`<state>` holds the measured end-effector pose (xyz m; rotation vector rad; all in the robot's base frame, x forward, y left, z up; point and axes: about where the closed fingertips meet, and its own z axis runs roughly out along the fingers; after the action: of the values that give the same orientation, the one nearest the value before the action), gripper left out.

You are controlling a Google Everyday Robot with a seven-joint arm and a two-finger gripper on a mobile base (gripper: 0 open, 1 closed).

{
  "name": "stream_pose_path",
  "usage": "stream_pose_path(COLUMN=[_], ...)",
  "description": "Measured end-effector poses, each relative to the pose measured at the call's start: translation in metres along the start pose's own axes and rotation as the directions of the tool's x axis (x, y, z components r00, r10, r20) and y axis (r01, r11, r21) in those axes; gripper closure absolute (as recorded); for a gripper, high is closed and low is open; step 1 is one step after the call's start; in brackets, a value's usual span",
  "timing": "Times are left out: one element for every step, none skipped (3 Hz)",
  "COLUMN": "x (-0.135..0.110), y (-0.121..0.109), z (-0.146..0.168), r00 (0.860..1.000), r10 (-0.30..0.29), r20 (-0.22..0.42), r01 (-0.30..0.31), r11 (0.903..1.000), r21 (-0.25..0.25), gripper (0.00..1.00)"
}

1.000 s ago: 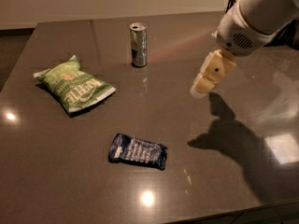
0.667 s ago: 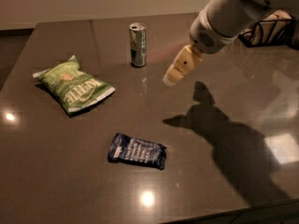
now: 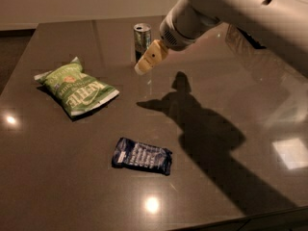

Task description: Knock redbull can over

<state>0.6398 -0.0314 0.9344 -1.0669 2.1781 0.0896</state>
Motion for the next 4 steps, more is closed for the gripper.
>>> stream_pose_path(x=[-0.023,-0.039,-0.052,-0.063], y=[-0.009,-0.019,-0.029,-0.037], z=[0.028,0.051,0.070,0.083], r00=[0.997,0.992,0.984,0.973], r10=[0.055,0.097,0.131,0.164], r20=[0.048,0.087,0.121,0.161], r01=[-0.057,-0.101,-0.136,-0.168], r11=[0.9980,0.9940,0.9900,0.9858], r21=[0.029,0.042,0.035,0.009], gripper=[0.00,0.00,0.00,0.00])
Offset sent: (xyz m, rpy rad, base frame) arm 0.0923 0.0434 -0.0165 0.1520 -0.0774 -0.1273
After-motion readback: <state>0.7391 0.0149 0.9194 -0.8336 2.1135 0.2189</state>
